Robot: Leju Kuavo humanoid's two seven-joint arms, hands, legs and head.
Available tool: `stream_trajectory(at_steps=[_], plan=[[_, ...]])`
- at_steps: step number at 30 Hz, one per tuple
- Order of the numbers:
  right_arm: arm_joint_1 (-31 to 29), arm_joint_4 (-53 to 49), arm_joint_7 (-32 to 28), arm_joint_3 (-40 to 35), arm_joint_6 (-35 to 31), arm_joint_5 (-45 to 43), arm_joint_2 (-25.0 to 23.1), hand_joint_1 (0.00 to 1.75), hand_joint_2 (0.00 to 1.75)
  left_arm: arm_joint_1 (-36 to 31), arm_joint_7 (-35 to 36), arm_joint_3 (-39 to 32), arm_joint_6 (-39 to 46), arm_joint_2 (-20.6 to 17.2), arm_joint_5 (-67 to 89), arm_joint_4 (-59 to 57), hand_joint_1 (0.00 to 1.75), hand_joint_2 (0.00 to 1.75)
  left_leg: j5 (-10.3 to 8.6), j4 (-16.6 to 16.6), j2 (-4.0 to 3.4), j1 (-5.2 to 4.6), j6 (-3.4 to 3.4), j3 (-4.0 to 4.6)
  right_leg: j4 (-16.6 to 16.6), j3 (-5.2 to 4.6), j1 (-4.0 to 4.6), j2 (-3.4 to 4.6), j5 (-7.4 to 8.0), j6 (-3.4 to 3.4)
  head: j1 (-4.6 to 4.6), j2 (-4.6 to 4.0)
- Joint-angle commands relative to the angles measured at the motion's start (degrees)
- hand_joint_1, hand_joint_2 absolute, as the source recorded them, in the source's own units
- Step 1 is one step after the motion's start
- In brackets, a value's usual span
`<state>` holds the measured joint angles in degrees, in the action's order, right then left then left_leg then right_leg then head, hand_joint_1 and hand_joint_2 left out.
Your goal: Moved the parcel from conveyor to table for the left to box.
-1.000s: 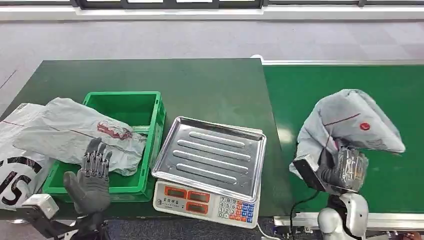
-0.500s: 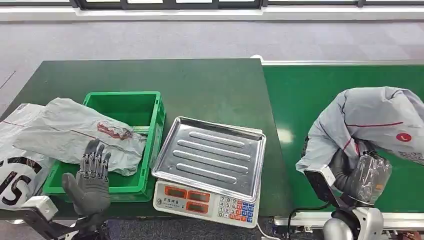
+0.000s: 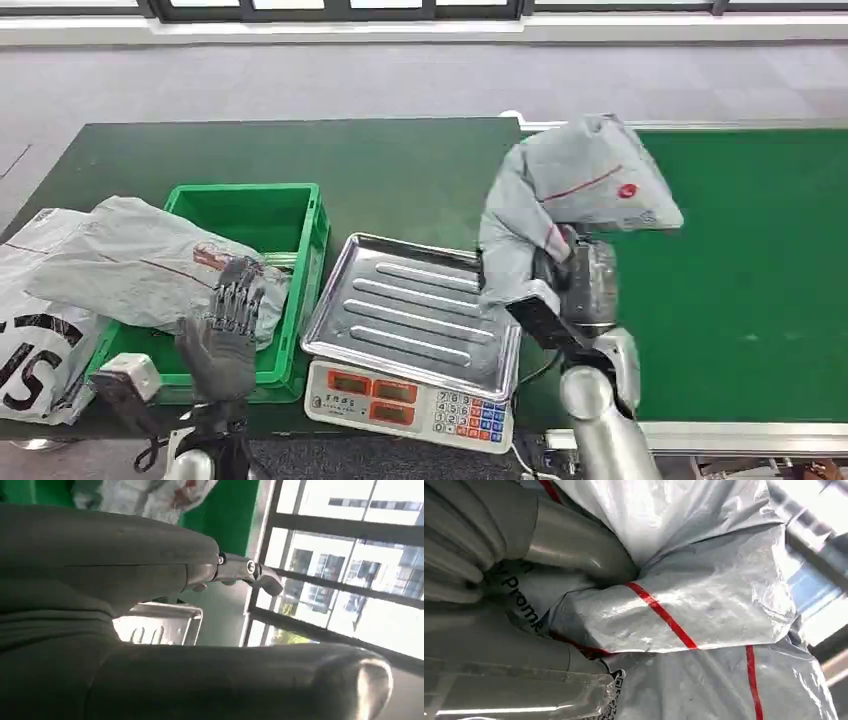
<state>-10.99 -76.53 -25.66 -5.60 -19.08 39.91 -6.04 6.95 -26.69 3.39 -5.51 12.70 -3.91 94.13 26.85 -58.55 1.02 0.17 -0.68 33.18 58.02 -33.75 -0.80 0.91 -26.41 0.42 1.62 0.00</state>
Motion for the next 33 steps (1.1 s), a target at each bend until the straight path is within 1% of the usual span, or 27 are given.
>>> stream_trajectory(at_steps=[1,4,8,10,16,17,18,19,22,33], plan=[[-7.84,15.79,0.22,-14.47,4.61,-4.73,-5.05,1.75,1.75,-5.33,0.37,3.11,0.66,-1.96,-0.95,-8.20,0.00,0.00,-0.05,0.12,-0.14,0.05,-0.08,-0.07,-0.07,0.03,0.06,0.06,0.06,-0.06,0.00,0.00],[-8.69,17.10,0.43,-14.79,5.59,-5.31,-5.07,1.75,1.75,-4.99,0.16,3.18,0.93,-2.07,-1.13,-7.88,0.00,0.00,-0.06,0.13,-0.10,0.04,-0.07,0.03,-0.07,-0.03,0.04,0.02,0.06,-0.05,0.02,0.00],[-10.22,22.25,0.64,-15.55,8.82,-7.42,-5.96,1.75,1.75,-4.95,0.07,3.11,1.67,-1.74,-1.60,-7.51,0.00,0.00,-0.05,0.06,0.05,0.04,-0.07,0.14,-0.02,-0.10,0.03,-0.05,0.03,-0.03,0.02,0.00],[-10.97,24.80,1.73,-15.54,8.79,-7.44,-6.51,1.75,1.75,-4.78,0.20,3.07,1.98,-1.52,-1.67,-6.93,0.00,0.00,-0.12,0.20,-0.07,0.05,-0.07,0.07,-0.18,-0.03,0.06,-0.05,0.13,-0.06,0.04,0.00],[-10.97,24.80,1.73,-15.54,8.79,-7.44,-6.51,1.75,1.75,-4.78,0.20,3.07,1.98,-1.52,-1.67,-6.93,0.00,0.00,-0.07,0.08,0.09,0.03,-0.08,0.18,-0.04,-0.13,0.03,-0.14,0.04,-0.05,0.02,0.00],[-11.27,25.42,2.40,-15.36,9.20,-7.68,-6.44,1.27,1.75,-4.70,0.34,3.05,2.16,-1.52,-1.57,-6.82,0.00,0.00,-0.05,0.08,0.06,0.03,-0.07,0.16,-0.05,-0.11,0.02,-0.11,0.03,-0.04,0.02,0.00],[-11.34,25.66,2.69,-15.20,9.15,-7.73,-6.43,0.19,1.75,-4.67,0.37,3.05,2.18,-1.53,-1.56,-6.75,0.00,0.00,-0.07,0.12,0.02,0.03,-0.07,0.14,-0.09,-0.11,0.03,-0.10,0.06,-0.06,0.02,0.00],[-11.60,26.42,3.51,-14.93,9.04,-7.70,-6.42,0.00,1.75,-4.55,0.51,2.97,2.35,-1.50,-1.49,-6.58,0.00,0.00,-0.04,0.08,0.03,0.03,-0.07,0.14,-0.04,-0.11,0.02,-0.09,0.03,-0.05,0.02,0.00],[-11.91,27.31,5.07,-14.46,9.11,-7.42,-6.11,0.00,1.75,-4.33,0.76,2.89,2.62,-1.48,-1.28,-6.21,0.00,0.00,-0.06,0.09,0.08,0.03,-0.06,0.15,-0.07,-0.10,0.03,-0.14,0.04,-0.04,0.02,0.00],[-11.19,26.26,5.20,-13.88,9.45,-7.76,-5.55,0.00,1.75,-4.64,0.95,3.28,2.83,-1.27,-0.89,-6.19,0.00,0.00,-0.05,0.03,0.16,0.02,-0.06,0.20,0.00,-0.16,0.01,-0.17,0.00,-0.03,0.02,0.00]])
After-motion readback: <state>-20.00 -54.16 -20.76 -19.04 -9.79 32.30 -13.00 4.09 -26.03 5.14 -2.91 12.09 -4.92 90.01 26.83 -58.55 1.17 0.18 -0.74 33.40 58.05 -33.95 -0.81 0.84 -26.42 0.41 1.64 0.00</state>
